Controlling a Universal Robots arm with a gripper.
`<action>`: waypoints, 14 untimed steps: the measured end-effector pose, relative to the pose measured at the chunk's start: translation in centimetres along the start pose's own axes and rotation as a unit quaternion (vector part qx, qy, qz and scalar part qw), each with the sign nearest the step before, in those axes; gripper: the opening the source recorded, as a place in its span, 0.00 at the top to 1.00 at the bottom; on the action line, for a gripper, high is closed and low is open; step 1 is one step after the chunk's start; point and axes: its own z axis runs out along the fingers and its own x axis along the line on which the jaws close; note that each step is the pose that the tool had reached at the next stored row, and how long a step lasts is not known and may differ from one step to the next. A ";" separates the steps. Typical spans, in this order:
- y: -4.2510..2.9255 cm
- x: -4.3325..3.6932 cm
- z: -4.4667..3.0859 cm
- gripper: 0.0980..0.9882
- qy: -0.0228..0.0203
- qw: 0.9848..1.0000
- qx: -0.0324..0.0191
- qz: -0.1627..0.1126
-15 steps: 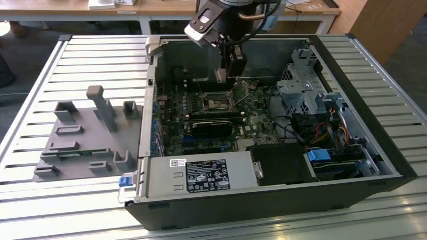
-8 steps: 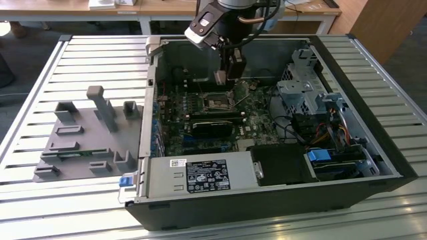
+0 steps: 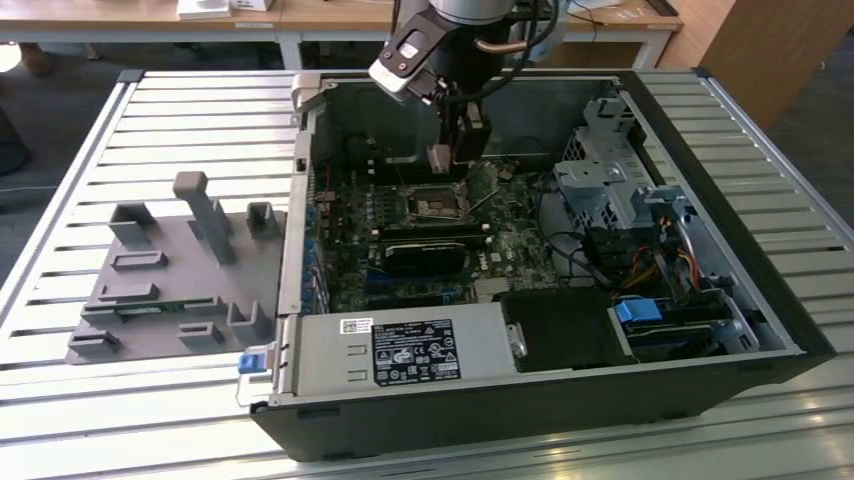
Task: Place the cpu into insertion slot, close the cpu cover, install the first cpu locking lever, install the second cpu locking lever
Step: 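Place the cpu into insertion slot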
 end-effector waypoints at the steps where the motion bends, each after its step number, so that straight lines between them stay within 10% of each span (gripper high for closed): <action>1: 0.00 0.00 0.08 0.50 0.000 1.000 0.000 0.000; 7: -0.01 -0.01 0.50 0.50 0.000 1.000 0.002 0.000; 14: -0.01 -0.02 0.96 0.50 -0.013 1.000 0.003 0.000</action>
